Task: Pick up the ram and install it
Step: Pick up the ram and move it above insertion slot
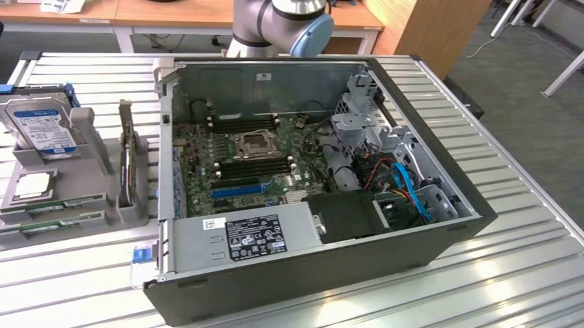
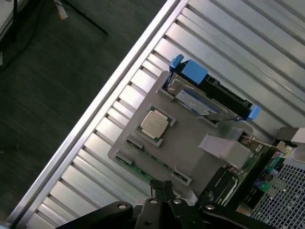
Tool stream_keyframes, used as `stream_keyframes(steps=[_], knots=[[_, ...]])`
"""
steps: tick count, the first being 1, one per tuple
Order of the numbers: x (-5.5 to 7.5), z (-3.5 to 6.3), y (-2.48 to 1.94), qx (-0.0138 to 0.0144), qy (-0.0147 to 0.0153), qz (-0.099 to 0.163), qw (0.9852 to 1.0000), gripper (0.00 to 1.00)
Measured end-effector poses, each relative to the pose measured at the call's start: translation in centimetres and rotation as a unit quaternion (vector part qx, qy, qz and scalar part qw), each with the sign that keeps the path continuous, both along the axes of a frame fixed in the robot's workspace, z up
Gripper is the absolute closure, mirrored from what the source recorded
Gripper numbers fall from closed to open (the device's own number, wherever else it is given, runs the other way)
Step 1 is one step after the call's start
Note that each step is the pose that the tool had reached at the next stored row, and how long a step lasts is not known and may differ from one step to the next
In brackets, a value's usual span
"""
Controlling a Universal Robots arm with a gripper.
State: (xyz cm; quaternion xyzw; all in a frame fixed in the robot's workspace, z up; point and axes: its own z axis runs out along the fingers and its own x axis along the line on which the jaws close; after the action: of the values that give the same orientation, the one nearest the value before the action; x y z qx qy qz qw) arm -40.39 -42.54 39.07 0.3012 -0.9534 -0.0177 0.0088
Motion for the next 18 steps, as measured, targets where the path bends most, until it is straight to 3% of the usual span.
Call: stream_keyframes(steps=[5, 9, 13, 18], knots=[[0.00, 0.00, 0.00, -0.0002, 0.0000, 0.045, 0.9990, 0.90], [0.00, 0.00, 0.00, -0.0003, 0.0000, 0.081, 0.9967, 0.90], [0.00, 0.00, 0.00, -0.0003, 0.0000, 0.117, 0.9931, 0.90], [0.00, -0.01, 0.00, -0.0003, 0.0000, 0.162, 0.9868, 0.90]])
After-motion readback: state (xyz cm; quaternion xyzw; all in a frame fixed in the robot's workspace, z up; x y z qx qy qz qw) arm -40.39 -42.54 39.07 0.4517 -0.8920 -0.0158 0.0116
